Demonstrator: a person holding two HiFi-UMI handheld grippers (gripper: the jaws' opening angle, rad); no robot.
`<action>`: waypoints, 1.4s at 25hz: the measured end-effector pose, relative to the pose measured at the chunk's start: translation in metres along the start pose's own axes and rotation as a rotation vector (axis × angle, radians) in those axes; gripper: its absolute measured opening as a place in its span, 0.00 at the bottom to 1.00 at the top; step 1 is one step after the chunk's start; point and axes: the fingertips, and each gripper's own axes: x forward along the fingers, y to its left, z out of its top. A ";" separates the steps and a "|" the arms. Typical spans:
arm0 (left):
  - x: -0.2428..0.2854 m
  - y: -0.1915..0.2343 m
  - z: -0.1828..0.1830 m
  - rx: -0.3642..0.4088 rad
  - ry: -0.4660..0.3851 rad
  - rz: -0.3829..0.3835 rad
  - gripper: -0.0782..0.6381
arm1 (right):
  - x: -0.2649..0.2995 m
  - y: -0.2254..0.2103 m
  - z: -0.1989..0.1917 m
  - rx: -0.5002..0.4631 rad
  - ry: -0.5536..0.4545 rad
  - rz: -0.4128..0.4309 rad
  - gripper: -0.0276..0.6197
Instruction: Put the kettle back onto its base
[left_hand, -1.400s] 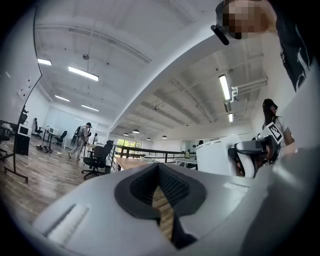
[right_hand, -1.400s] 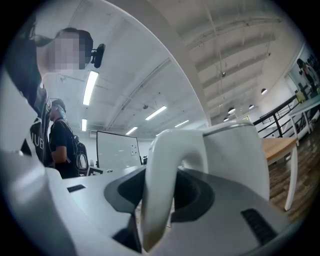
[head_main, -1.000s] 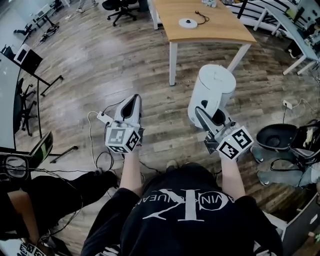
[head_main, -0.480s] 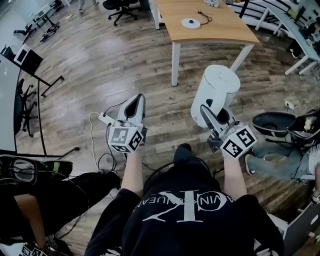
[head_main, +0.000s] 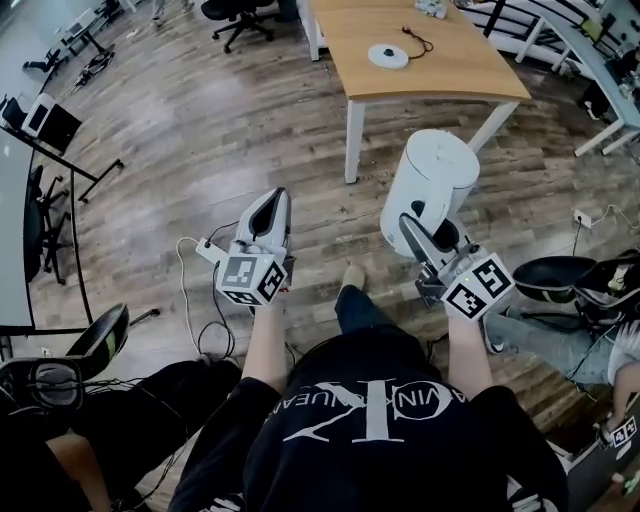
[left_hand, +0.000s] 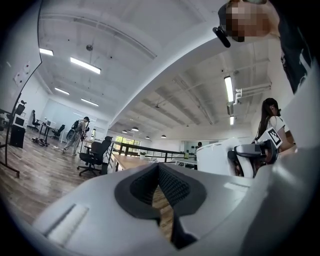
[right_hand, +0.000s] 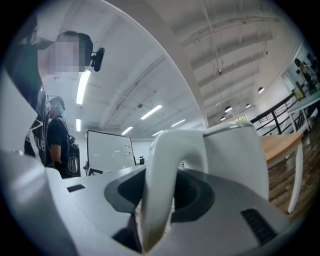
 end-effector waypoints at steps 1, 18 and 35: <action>0.009 0.006 -0.001 0.000 0.003 0.001 0.12 | 0.007 -0.007 0.000 0.005 0.001 0.001 0.26; 0.162 0.068 0.006 0.006 0.014 -0.039 0.12 | 0.107 -0.126 0.015 0.018 0.014 -0.057 0.26; 0.251 0.098 -0.008 -0.014 0.054 -0.121 0.12 | 0.158 -0.189 0.031 0.024 -0.002 -0.094 0.26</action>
